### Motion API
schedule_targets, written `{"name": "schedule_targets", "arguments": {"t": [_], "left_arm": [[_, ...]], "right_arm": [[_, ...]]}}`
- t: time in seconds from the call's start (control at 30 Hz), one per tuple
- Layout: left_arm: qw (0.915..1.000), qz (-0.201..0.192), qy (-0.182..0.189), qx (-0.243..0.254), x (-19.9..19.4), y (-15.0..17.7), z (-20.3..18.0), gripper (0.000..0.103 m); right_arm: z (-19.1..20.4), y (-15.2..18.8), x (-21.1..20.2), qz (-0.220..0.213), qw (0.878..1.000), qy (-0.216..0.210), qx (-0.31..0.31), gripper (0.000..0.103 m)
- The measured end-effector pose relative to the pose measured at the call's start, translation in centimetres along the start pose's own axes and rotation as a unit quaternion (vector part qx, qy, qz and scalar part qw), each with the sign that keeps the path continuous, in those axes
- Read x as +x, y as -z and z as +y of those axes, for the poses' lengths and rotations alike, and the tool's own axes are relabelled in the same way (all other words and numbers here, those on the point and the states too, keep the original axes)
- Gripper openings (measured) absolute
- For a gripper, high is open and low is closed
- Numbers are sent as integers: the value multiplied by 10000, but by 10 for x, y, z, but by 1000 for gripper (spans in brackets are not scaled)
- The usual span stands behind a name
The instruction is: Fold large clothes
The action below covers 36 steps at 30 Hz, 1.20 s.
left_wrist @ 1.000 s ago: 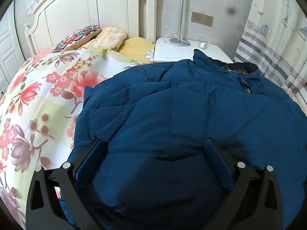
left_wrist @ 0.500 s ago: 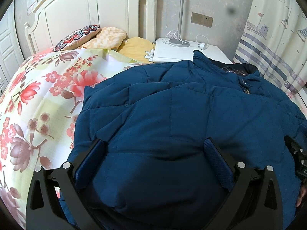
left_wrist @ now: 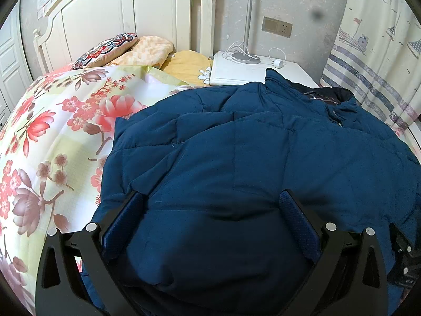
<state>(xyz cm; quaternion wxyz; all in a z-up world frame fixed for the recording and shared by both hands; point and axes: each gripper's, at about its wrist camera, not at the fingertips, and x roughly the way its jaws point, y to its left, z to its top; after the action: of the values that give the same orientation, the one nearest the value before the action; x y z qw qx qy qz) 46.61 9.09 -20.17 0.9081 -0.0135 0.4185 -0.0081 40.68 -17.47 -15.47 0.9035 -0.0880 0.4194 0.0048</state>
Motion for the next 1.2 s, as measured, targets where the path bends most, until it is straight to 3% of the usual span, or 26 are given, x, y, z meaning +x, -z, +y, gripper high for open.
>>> {"name": "schedule_targets", "arguments": {"t": [0.33,0.4,0.43,0.5,0.53,0.6,0.67,0.77,0.83,0.87,1.0,1.1,1.17,1.2], "left_arm": [[10000,51,-19,5,-1,-1,-1,99],[9995,279,-153,-1,-8,-4,-1,99],[9991,287,-210,-232,-26,-3,1,98],[9970,-52,269,-717,-65,4,6,98],[9938,-258,694,-831,-88,12,4,98],[9922,-401,1054,-527,-115,28,-13,98],[9961,-351,791,174,-126,53,-44,98],[9963,19,549,665,-107,83,-73,98],[9951,421,405,795,-83,97,-83,99],[9943,361,288,959,-75,104,-89,99],[9940,362,392,959,-76,99,-87,99],[9973,-35,-44,736,-90,98,-62,99],[9984,36,-315,464,-86,98,-38,99],[9993,273,-214,164,-76,98,-21,99]], "right_arm": [[-7,0,2,62,9996,-267,107,101],[-14,-3,-5,296,9985,-447,111,100],[-20,-4,-18,363,9976,-515,282,100],[-32,0,-53,-34,9944,-847,624,99],[-34,5,-72,-232,9936,-911,628,99],[-29,17,-93,-331,9948,-856,447,99],[-15,34,-100,-184,9956,-913,146,98],[5,56,-83,185,9974,-619,-326,89],[8,70,-58,509,9966,-596,-241,89],[8,73,-57,408,9972,-597,-202,91],[5,70,-63,553,9966,-580,-188,91],[-21,71,-79,285,9991,-259,148,91],[-52,75,-74,394,9980,131,481,92],[-63,78,-68,492,9968,248,574,92]]}}
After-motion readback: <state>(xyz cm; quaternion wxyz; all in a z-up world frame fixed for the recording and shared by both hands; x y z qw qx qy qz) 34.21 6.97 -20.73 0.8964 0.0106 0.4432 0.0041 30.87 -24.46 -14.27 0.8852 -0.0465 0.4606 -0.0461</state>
